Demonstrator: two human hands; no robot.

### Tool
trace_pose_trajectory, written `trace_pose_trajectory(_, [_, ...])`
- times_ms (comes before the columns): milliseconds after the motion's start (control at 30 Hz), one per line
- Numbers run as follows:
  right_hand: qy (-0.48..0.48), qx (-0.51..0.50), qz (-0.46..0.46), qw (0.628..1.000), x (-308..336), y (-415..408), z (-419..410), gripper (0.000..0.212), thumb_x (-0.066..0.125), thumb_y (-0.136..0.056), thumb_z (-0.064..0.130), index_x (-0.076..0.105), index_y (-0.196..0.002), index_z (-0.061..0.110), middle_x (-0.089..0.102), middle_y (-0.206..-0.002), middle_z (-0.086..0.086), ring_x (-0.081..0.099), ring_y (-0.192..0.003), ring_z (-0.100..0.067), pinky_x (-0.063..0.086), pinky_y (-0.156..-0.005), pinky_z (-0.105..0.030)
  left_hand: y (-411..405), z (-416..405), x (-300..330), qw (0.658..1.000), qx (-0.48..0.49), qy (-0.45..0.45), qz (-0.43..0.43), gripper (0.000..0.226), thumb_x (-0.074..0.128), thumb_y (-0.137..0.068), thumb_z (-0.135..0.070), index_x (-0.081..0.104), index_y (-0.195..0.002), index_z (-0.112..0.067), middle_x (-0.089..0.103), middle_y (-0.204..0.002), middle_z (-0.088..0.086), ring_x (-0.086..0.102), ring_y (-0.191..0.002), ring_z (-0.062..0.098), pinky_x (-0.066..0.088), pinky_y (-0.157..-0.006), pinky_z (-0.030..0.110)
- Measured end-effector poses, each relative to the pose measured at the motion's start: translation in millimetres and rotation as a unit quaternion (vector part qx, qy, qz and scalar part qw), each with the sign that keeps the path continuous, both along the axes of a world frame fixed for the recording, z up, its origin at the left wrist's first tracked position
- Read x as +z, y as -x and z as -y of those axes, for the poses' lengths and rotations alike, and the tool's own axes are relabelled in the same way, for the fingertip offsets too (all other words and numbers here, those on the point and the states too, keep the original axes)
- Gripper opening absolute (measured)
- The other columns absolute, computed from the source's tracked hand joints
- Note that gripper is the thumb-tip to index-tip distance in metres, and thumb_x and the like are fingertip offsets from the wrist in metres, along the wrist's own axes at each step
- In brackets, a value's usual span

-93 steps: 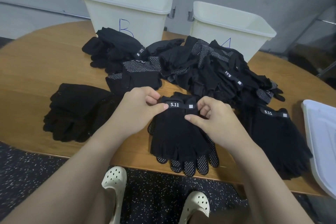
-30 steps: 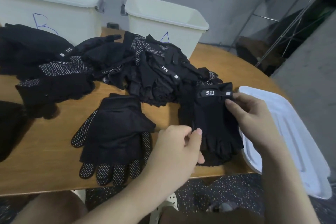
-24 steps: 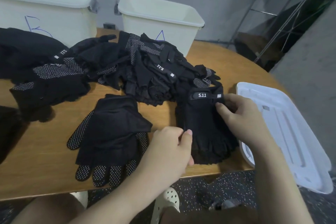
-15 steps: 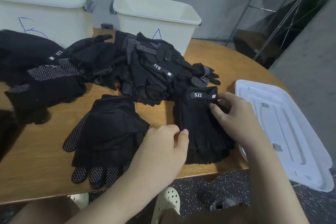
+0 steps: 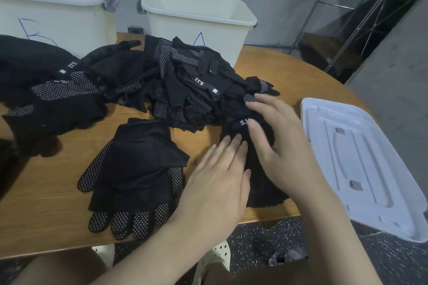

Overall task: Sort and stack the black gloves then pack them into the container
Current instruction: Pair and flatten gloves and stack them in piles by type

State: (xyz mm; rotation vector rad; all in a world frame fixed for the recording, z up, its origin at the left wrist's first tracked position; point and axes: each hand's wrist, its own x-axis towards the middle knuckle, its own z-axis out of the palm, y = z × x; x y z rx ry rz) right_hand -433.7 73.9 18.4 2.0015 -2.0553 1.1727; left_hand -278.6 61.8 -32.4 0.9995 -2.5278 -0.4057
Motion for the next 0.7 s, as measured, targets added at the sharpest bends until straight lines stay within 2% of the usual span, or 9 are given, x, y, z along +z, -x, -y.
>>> trace_pose_trajectory(67, [-0.065,0.004,-0.019,0.998,-8,2,1,0.043,0.045,-0.105,0.031,0.059,-0.143,0.017,0.047,-0.157,0.002,0.032,-0.152,-0.018,0.023,-0.127,-0.048,0,1,-3,1.0,-0.003,0.001,0.002,0.06,0.017,-0.107,-0.038,0.033,-0.16,-0.013,0.027,-0.168,0.002,0.019,-0.157,0.013,0.017,-0.128,0.033])
trace_pose_trajectory(133, [-0.088,-0.006,-0.054,0.995,-12,6,1,0.044,0.039,-0.108,0.028,0.052,-0.149,0.018,0.036,-0.164,0.004,0.016,-0.158,-0.018,0.008,-0.129,-0.046,-1,2,-4,1.0,-0.001,0.011,0.004,0.059,0.02,-0.108,-0.038,0.04,-0.156,-0.012,0.032,-0.166,0.003,0.024,-0.155,0.014,0.021,-0.127,0.034])
trace_pose_trajectory(200, [-0.113,-0.012,-0.084,0.99,-17,10,0,0.046,0.037,-0.11,0.028,0.043,-0.155,0.02,0.026,-0.168,0.005,0.006,-0.16,-0.018,0.003,-0.129,-0.043,-2,1,-5,1.0,0.003,0.02,0.012,0.057,0.023,-0.109,-0.037,0.048,-0.151,-0.01,0.04,-0.162,0.006,0.032,-0.152,0.016,0.027,-0.125,0.035])
trace_pose_trajectory(333, [-0.21,-0.023,-0.082,0.974,-25,14,4,0.065,0.026,-0.105,0.054,0.015,-0.165,0.03,0.003,-0.172,0.013,-0.008,-0.159,-0.013,-0.006,-0.126,-0.033,-1,0,-5,0.999,0.01,0.034,0.025,0.056,0.027,-0.107,-0.037,0.054,-0.147,-0.008,0.05,-0.155,0.008,0.043,-0.146,0.019,0.034,-0.121,0.038])
trace_pose_trajectory(500, [-0.264,-0.038,-0.091,0.96,-28,12,10,0.069,0.024,-0.105,0.058,0.001,-0.165,0.031,-0.005,-0.173,0.01,-0.012,-0.158,-0.015,-0.005,-0.127,-0.037,-2,-2,-5,0.999,0.016,0.031,0.036,0.057,0.026,-0.107,-0.036,0.057,-0.145,-0.007,0.051,-0.153,0.009,0.046,-0.145,0.019,0.036,-0.12,0.039])
trace_pose_trajectory(700, [-0.269,-0.057,-0.102,0.956,-32,11,11,0.066,0.019,-0.107,0.055,0.0,-0.165,0.031,-0.003,-0.173,0.008,-0.01,-0.159,-0.017,-0.002,-0.128,-0.041,-15,-6,-4,0.999,-0.022,0.009,0.048,0.059,0.022,-0.106,-0.039,0.051,-0.15,-0.012,0.044,-0.159,0.004,0.038,-0.149,0.016,0.025,-0.123,0.033])
